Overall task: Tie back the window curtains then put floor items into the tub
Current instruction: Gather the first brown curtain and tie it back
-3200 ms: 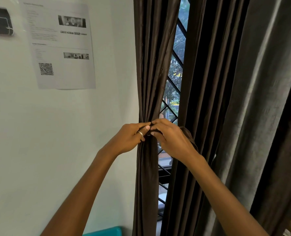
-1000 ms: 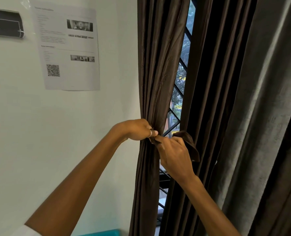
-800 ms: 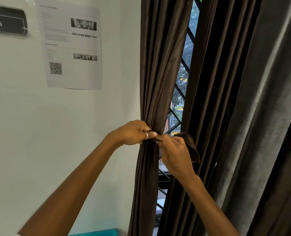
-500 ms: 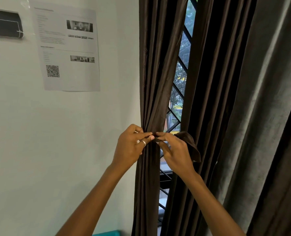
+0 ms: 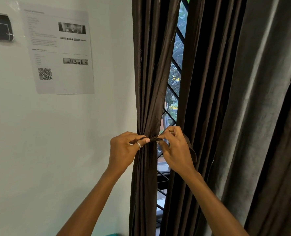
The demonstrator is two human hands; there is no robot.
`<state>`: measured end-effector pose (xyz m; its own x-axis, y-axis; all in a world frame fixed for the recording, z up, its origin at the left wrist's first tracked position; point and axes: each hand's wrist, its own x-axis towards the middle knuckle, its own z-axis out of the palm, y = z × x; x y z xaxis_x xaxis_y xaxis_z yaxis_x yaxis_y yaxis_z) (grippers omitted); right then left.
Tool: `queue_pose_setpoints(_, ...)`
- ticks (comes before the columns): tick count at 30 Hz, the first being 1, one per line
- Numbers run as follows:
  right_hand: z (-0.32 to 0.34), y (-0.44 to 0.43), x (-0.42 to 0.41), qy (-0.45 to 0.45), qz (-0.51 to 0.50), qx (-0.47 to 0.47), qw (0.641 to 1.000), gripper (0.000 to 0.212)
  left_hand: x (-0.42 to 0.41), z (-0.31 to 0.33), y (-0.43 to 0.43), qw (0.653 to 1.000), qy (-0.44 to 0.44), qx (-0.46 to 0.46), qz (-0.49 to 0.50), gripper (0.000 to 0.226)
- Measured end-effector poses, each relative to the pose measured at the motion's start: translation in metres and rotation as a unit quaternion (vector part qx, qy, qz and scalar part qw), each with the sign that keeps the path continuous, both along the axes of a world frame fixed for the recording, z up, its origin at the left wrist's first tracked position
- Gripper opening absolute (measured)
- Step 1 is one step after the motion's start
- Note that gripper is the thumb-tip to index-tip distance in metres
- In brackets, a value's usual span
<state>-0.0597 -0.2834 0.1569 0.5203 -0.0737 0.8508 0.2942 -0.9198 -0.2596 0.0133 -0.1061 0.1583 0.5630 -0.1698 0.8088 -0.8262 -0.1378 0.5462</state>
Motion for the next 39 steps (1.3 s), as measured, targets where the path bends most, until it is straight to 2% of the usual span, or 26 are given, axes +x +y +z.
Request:
queue_pose_setpoints(6,-0.001,-0.001,0.001,-0.009,-0.005,-0.013,1.000,0.009,0.001,0.001,0.007,1.000,0.010,0.009,0.000,0.015)
queue_pose_setpoints(20,-0.008,-0.021,0.005,0.025,-0.036,0.025,0.999,0.007,0.006,-0.004,0.027,0.995,0.018,0.048,0.087,0.025)
queue_pose_setpoints(27,-0.011,-0.015,0.008,0.061,-0.007,0.026,0.998,0.003,0.014,-0.013,0.028,0.990,0.016,0.077,0.113,0.023)
queue_pose_setpoints(39,-0.029,0.007,0.015,0.091,0.001,0.151,0.984,0.010,0.011,-0.028,0.018,0.989,0.101,0.040,0.099,0.027)
